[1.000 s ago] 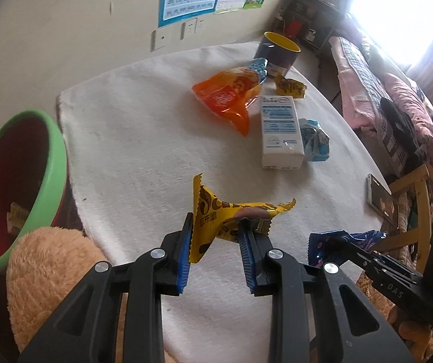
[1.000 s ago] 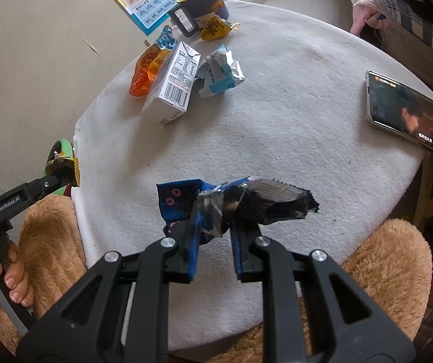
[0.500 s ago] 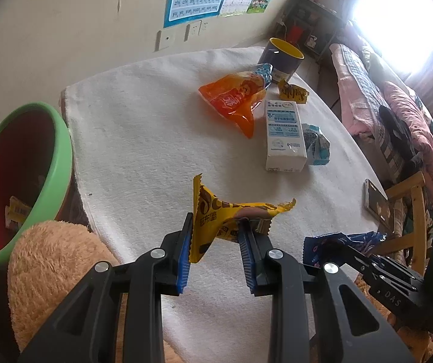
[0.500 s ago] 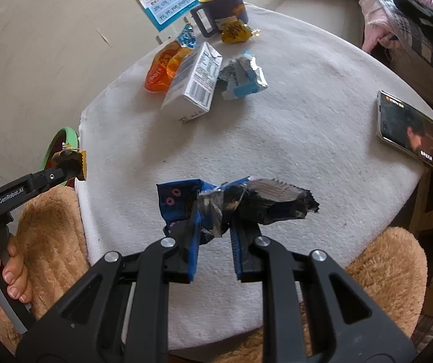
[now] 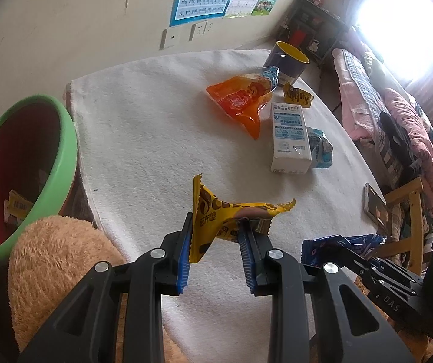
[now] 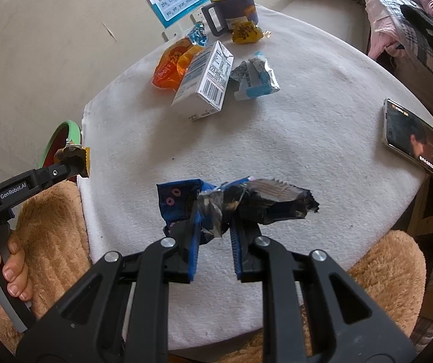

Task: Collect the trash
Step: 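Lift the blue and yellow wrappers and turn toward the red bucket, then open both grippers over the red bucket to drop the wrappers, then grasp the white-and-blue wrapper on the table with the right gripper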

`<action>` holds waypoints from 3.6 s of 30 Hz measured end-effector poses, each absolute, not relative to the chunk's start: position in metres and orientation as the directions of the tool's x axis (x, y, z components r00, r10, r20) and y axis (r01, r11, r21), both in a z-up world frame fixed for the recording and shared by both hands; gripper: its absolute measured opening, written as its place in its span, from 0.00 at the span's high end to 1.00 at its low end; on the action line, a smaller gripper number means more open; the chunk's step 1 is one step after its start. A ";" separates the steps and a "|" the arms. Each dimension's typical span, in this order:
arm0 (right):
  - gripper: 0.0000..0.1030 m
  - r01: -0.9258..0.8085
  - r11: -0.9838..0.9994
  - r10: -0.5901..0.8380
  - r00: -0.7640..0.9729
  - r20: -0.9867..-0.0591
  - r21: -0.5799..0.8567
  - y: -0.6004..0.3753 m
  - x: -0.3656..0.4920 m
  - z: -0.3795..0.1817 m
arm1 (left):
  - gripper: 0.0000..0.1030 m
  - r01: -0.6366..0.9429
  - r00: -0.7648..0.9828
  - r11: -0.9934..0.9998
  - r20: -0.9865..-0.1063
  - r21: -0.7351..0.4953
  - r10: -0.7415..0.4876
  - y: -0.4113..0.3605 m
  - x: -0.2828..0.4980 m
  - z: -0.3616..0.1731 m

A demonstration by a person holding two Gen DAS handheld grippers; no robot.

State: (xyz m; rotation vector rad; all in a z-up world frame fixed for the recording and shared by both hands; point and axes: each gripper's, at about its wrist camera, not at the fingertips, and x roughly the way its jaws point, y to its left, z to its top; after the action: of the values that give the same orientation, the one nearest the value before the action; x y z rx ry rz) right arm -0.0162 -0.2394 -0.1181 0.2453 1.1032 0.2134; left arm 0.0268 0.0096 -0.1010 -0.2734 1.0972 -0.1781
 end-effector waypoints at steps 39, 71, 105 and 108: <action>0.82 -0.287 0.924 0.365 0.454 -0.813 0.254 -0.129 0.017 -0.066 | 0.75 -0.182 0.617 0.912 -0.765 -0.369 -0.186 0.115 0.015 -0.064; 0.57 -0.603 0.775 0.485 0.374 -0.790 0.189 0.079 0.065 -0.051 | 0.47 -0.559 0.543 0.754 -0.840 -0.345 0.018 0.267 -0.020 -0.130; 0.47 0.165 0.974 0.055 0.495 -0.867 0.157 -0.256 0.156 -0.122 | 0.46 -0.321 0.545 0.913 -0.838 -0.254 -0.041 0.150 0.000 -0.089; 0.70 0.153 0.973 0.085 0.456 -0.886 0.172 -0.252 0.159 -0.133 | 0.46 -0.301 0.538 0.923 -0.842 -0.240 -0.043 0.141 -0.001 -0.087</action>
State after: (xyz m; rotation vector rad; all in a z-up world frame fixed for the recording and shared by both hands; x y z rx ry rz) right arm 0.1590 -0.2523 -0.1335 0.2413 1.0991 -0.0426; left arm -0.0007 0.1413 -0.0871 -0.3811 0.9965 0.1581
